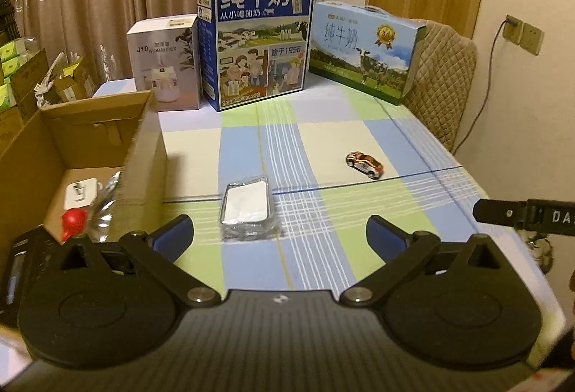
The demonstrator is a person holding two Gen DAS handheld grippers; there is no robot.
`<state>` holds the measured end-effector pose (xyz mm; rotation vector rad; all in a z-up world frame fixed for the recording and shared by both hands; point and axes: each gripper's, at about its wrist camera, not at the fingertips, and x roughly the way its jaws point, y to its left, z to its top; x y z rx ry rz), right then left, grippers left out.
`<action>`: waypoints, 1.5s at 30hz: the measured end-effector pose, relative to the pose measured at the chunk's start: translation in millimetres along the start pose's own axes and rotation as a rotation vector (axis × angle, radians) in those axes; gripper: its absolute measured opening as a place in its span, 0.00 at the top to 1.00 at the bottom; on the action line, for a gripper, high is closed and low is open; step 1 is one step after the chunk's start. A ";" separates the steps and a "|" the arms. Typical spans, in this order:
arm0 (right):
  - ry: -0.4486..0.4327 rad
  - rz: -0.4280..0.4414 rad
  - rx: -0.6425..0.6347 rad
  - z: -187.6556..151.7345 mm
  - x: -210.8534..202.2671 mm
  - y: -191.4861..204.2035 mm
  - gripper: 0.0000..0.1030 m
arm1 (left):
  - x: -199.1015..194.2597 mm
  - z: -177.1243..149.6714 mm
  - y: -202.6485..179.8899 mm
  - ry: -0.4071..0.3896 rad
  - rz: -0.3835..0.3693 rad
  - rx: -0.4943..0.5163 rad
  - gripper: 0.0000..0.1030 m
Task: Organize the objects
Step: 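Move both tools away from the box toward the plastic box and toy car, then grasp the wrapped plastic box with the left tool while the right grasps the toy car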
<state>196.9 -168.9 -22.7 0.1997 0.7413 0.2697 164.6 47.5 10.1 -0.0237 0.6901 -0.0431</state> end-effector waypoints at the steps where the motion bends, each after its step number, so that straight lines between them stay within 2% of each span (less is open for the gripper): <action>1: -0.002 -0.005 -0.018 1.9 9.2 -2.4 0.36 | 9.2 -1.1 -1.3 -0.005 0.007 0.007 0.02; 5: 0.001 -0.028 -0.065 8.3 45.8 -13.8 0.36 | 49.3 -10.8 -5.8 -0.055 0.072 0.060 0.02; 7: 0.017 -0.028 -0.062 12.2 63.1 -18.7 0.36 | 67.6 -14.1 -5.3 -0.058 0.080 0.075 0.02; 12: 0.021 -0.030 -0.145 25.8 95.9 -18.1 0.36 | 110.4 -22.7 2.7 -0.015 0.108 0.069 0.02; 19: 0.059 -0.017 -0.171 31.5 130.1 -16.6 0.36 | 148.4 -25.3 13.2 0.054 0.138 0.031 0.03; 27: 0.076 -0.021 -0.219 34.1 151.0 -12.0 0.36 | 166.9 -23.2 26.8 0.088 0.130 -0.033 0.17; 30: 0.077 -0.024 -0.224 34.9 155.0 -13.0 0.36 | 169.0 -24.2 29.3 0.107 0.120 -0.036 0.29; 33: 0.081 -0.025 -0.224 35.8 159.2 -14.7 0.36 | 168.9 -24.0 26.8 0.109 0.118 -0.027 0.34; 36: 0.085 -0.033 -0.230 35.8 161.9 -17.8 0.36 | 167.5 -22.1 22.4 0.121 0.101 -0.015 0.45; 41: 0.078 -0.036 -0.238 39.0 167.7 -20.7 0.36 | 164.8 -20.9 16.6 0.149 0.048 -0.025 0.48; 45: 0.068 -0.026 -0.297 40.8 178.7 -15.6 0.36 | 165.4 -19.3 12.9 0.147 0.010 -0.033 0.48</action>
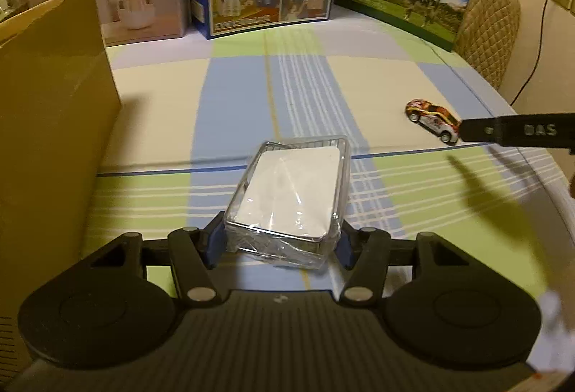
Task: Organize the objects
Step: 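Grasp the wrapped plastic box with the left tool while the right grasps the toy car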
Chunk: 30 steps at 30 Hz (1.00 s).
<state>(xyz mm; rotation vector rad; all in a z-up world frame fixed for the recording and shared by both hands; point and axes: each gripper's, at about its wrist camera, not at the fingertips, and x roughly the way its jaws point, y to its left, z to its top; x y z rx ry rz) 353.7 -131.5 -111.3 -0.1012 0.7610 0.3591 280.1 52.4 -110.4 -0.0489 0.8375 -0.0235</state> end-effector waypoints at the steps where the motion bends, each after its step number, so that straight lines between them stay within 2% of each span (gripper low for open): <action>1: -0.002 -0.002 -0.015 0.9 3.1 1.2 0.36 | 0.1 0.3 -0.3 -0.001 -0.004 0.001 0.48; 4: 0.002 -0.001 -0.038 4.0 13.9 2.0 0.38 | 0.5 1.0 0.8 -0.008 -0.014 -0.007 0.48; 6: 0.002 0.000 -0.060 6.0 20.9 3.1 0.46 | 0.8 1.2 1.5 -0.014 -0.021 -0.013 0.48; 14: -0.013 -0.003 -0.218 3.8 43.6 14.2 0.59 | 3.1 1.0 -1.3 -0.026 -0.013 0.006 0.48; 16: -0.015 0.005 -0.231 4.6 44.9 16.5 0.68 | 3.7 0.9 -1.4 -0.030 -0.012 0.013 0.48; 21: 0.013 -0.004 -0.233 5.1 42.1 18.2 0.74 | 4.8 -0.1 -2.9 -0.041 -0.010 0.032 0.46; 23: 0.019 -0.006 -0.228 3.8 39.4 17.0 0.75 | 5.4 -0.6 -3.5 -0.042 -0.012 0.035 0.44; 28: 0.035 0.015 -0.220 1.7 32.1 18.4 0.76 | 3.5 -0.1 -7.0 -0.067 -0.014 0.066 0.27; 30: 0.035 0.025 -0.220 2.3 28.6 19.7 0.76 | 3.4 0.5 -8.7 -0.074 -0.012 0.085 0.26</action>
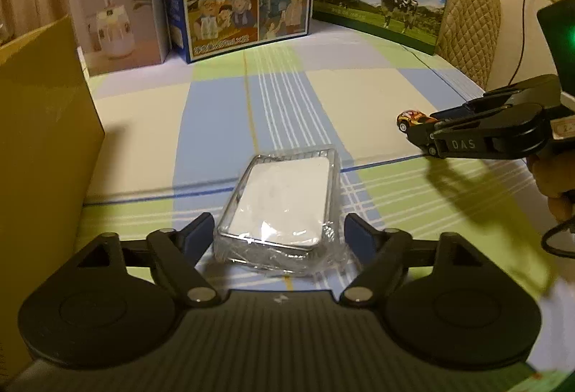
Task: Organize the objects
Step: 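Grasp the wrapped plastic box with the left tool while the right grasps the toy car, then lift the plastic box and toy car and carry them over the cardboard box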
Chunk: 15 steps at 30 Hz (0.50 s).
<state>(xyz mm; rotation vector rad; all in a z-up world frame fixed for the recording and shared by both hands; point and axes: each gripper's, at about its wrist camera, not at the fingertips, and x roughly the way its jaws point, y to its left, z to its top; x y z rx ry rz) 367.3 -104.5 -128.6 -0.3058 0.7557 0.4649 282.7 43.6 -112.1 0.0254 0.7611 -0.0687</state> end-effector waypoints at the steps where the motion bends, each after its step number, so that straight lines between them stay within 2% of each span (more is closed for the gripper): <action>1: -0.003 -0.002 -0.003 0.5 -1.4 0.9 0.76 | 0.4 0.2 -0.4 0.001 -0.002 0.008 0.26; 5: -0.010 0.001 0.010 2.3 -5.4 2.3 0.76 | 2.1 0.4 0.6 0.013 -0.011 0.009 0.27; 11: -0.009 0.005 0.014 2.3 -9.9 6.3 0.76 | 4.3 -0.9 -0.4 0.045 -0.013 0.014 0.40; 12: -0.009 0.006 0.019 2.6 -10.8 6.5 0.76 | 4.1 -0.6 0.1 0.046 -0.014 0.014 0.46; 15: -0.006 0.011 0.040 4.0 -15.1 6.4 0.76 | 3.7 -1.1 -0.3 0.052 -0.013 0.014 0.47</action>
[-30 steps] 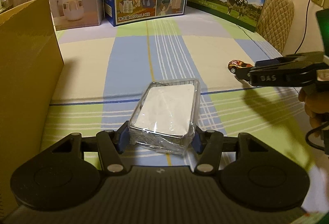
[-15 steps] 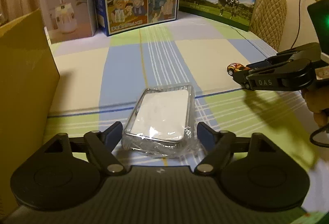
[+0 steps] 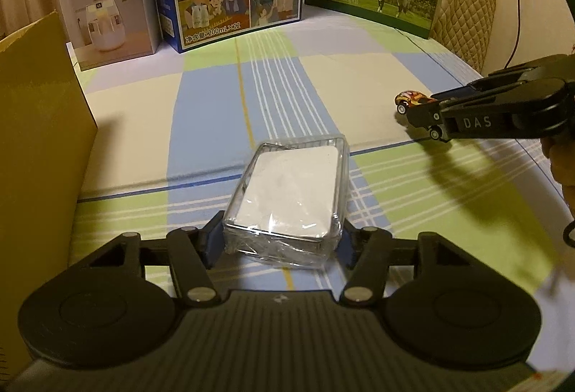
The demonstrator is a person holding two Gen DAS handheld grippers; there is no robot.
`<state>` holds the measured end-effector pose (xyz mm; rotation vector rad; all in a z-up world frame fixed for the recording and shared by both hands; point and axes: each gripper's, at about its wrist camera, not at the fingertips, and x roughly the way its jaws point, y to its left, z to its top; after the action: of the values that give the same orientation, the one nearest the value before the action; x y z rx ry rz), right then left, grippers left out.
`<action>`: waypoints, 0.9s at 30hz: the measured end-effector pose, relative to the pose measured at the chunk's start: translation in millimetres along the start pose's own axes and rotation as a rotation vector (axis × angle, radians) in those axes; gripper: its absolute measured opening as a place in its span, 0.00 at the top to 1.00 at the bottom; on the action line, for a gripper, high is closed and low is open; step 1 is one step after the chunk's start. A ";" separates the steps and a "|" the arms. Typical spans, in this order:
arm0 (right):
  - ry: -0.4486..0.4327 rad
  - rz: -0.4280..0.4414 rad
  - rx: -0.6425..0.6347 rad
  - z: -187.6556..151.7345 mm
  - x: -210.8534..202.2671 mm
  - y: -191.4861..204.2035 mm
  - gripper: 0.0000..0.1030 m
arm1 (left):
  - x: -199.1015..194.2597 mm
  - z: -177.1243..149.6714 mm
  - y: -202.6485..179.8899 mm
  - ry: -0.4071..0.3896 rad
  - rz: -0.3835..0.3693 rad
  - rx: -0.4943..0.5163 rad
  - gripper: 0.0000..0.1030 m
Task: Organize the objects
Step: 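Lift the plastic box and toy car and carry them over the cardboard box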
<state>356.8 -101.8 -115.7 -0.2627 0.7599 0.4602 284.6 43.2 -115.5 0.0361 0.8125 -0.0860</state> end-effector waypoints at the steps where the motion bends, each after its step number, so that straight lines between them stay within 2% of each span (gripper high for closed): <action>1: 0.000 -0.001 0.006 0.7 -1.9 -0.1 0.76 | -0.4 -0.3 -0.3 0.002 0.000 -0.003 0.48; 16: -0.001 -0.005 0.098 -5.9 -55.1 11.8 0.76 | -22.0 -2.1 -3.6 -0.011 -0.037 -0.050 0.50; 27: -0.015 -0.017 0.227 -45.1 -115.6 25.4 0.76 | -56.8 -7.8 -17.8 -0.036 -0.067 -0.045 0.50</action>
<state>244.2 -132.5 -66.5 -0.0541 0.7872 0.3555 238.4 29.6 -79.6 -0.0353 0.7796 -0.1316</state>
